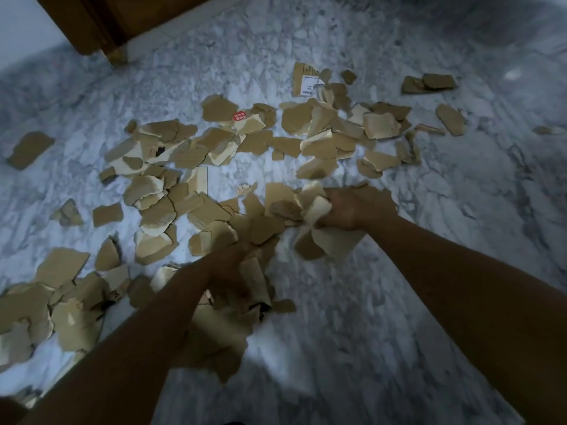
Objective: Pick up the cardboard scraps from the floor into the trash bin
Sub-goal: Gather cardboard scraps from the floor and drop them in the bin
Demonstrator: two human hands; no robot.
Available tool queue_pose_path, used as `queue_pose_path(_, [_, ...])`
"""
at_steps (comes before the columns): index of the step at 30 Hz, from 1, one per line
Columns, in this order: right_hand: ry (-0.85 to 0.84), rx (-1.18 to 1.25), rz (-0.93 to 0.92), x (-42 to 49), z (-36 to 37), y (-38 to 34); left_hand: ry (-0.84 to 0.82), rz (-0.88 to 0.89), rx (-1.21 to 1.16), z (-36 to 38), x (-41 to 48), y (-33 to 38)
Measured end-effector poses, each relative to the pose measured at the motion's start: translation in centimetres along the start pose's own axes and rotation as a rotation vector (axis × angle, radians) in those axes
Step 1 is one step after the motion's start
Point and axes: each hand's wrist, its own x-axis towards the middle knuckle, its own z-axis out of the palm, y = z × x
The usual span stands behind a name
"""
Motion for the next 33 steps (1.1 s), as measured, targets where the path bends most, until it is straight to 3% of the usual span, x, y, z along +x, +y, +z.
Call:
queue_pose_path(5, [-0.031,-0.136,-0.033,3.4,4.3,-3.7,-0.067,-0.042,0.065,-1.3,-1.2,-2.4])
queue_pose_path(10, [0.038,-0.135,0.049,3.8,7.4,-3.4,-0.062,0.123,0.243,1.1,-0.9,0.3])
queue_pose_path(12, [0.077,-0.14,0.085,3.5,7.8,-3.3,-0.134,0.168,0.235,3.4,-0.3,1.3])
queue_pose_path(18, [0.083,-0.078,0.089,2.9,7.9,-3.1,-0.14,0.462,0.341,5.4,1.2,2.9])
queue_pose_path(25, [0.131,0.016,0.198,4.2,8.3,-3.5,-0.191,0.471,0.477,5.0,2.1,3.8])
queue_pose_path(29, [0.064,0.142,0.332,5.2,8.2,-3.6,-0.159,0.417,0.513,5.4,2.5,3.8])
queue_pose_path(33, [0.019,0.135,0.326,6.1,8.4,-2.8,-0.138,0.365,0.588,5.5,2.5,4.2])
